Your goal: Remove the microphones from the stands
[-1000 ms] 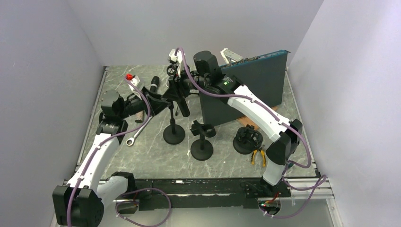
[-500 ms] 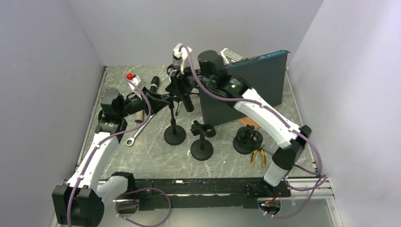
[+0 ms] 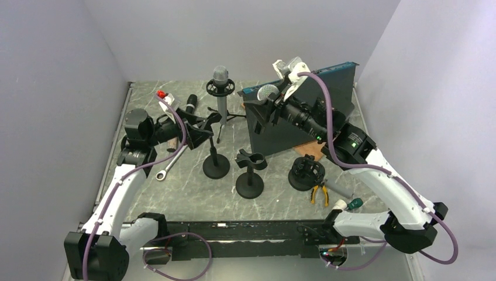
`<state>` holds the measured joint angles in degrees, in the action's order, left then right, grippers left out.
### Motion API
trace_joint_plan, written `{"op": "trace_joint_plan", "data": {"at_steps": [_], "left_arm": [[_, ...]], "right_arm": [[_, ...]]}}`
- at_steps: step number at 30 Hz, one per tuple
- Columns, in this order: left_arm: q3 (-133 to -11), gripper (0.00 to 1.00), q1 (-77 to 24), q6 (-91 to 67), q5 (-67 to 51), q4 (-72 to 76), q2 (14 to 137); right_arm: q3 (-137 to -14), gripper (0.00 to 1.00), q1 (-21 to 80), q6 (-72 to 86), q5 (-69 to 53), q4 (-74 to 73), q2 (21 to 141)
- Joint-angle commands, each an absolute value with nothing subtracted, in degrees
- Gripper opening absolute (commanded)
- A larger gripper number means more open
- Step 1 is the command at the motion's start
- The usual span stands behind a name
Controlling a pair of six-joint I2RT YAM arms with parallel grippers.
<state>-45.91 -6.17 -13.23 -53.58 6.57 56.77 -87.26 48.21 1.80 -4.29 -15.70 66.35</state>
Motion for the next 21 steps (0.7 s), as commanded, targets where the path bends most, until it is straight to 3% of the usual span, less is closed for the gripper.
{"op": "trace_joint_plan", "data": {"at_steps": [1,9,14,21], "left_arm": [[-45.1,0.93,-6.0,-16.2,-54.4,9.1,53.6],[-54.0,0.90,-6.0,-20.6,-46.4,-1.9,51.3],[-60.6,0.63,-5.9,-20.3,-45.5,-8.3,54.8],[-60.8,0.52,-6.0,-19.9,-48.6,-2.6,57.1]], "right_arm": [[-83.4,0.00,48.2,5.1,-2.3,-15.2,66.5],[-79.3,0.00,48.2,6.7,-2.9,-15.0,63.8],[-78.0,0.00,48.2,6.9,-3.2,-14.3,63.1],[-77.3,0.00,48.2,6.6,-2.8,-14.8,61.8]]}}
